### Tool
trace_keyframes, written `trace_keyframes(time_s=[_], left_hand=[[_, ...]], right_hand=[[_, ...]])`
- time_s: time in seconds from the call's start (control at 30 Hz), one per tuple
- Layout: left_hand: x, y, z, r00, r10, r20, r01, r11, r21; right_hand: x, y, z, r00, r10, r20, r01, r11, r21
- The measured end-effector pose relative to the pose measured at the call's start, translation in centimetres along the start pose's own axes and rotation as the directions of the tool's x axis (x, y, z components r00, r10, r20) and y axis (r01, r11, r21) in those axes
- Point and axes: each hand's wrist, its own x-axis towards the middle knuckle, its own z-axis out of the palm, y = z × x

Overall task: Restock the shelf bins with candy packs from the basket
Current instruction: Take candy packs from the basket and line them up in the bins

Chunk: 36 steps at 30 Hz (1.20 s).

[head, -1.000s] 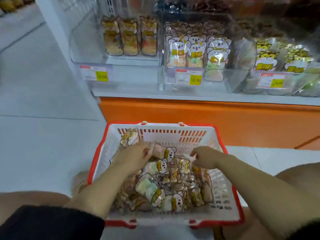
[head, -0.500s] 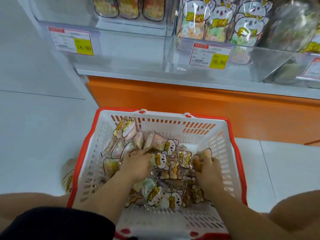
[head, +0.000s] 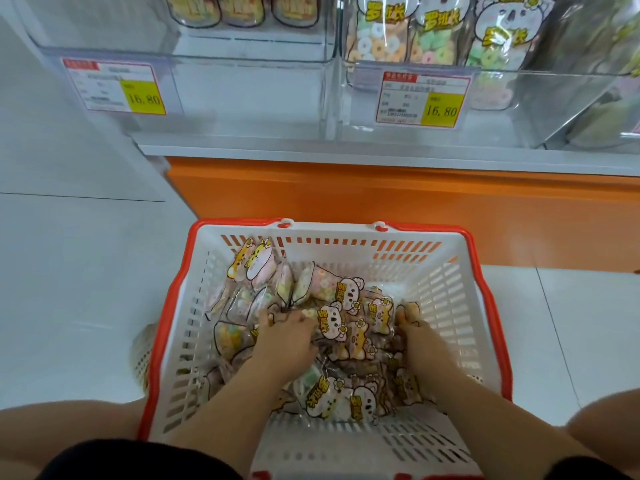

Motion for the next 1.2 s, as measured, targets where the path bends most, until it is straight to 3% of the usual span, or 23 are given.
trace_keyframes(time_s=[0.23, 0.3, 0.47, 0.57, 0.7, 0.8, 0.93, 1.07, 1.2], left_hand=[[-0.1, -0.2, -0.6, 1.0, 0.008, 0.023, -0.007, 0.999, -0.032], [-0.2, 0.0, -1.4, 1.0, 0.019, 0.009, -0.018, 0.998, -0.067], [-0.8, 1.2, -3.9, 0.994, 0.074, -0.076, -0.087, 0.98, -0.18], [-1.8, 2.4, -6.1, 0.986, 0.1, -0.131, -0.143, 0.914, -0.379], [-5.1, 3.7, -10.8, 0.948, 0.094, -0.303, -0.249, 0.811, -0.529], [-8.7, 3.6, -14.4, 0.864, 0.175, -0.472, -0.356, 0.875, -0.328], [-12.9, 2.5, -18.4, 0.77, 0.296, -0.566, -0.391, 0.919, -0.052], [-15.3, 1.7, -20.6, 0.687, 0.356, -0.634, -0.477, 0.878, -0.024], [-15.8, 2.7, -21.0, 0.661, 0.383, -0.645, -0.49, 0.872, 0.016]], right_hand=[[-0.9, -0.6, -4.6, 0.987, 0.16, 0.013, -0.157, 0.948, 0.278], [-1.6, -0.7, -7.1, 0.983, 0.184, 0.012, -0.181, 0.949, 0.26], [-4.0, -1.2, -13.9, 0.993, 0.01, -0.118, 0.031, 0.94, 0.34], [-6.4, -2.1, -18.3, 0.979, -0.101, -0.177, 0.163, 0.909, 0.385], [-9.7, -3.1, -23.2, 0.944, -0.199, -0.263, 0.317, 0.769, 0.555], [-12.1, -3.7, -26.4, 0.92, -0.229, -0.318, 0.387, 0.661, 0.643], [-14.8, -3.9, -30.4, 0.864, -0.313, -0.395, 0.504, 0.571, 0.648], [-15.7, -4.0, -32.3, 0.83, -0.385, -0.403, 0.557, 0.613, 0.561], [-15.1, -4.9, -32.0, 0.822, -0.433, -0.369, 0.569, 0.618, 0.543]])
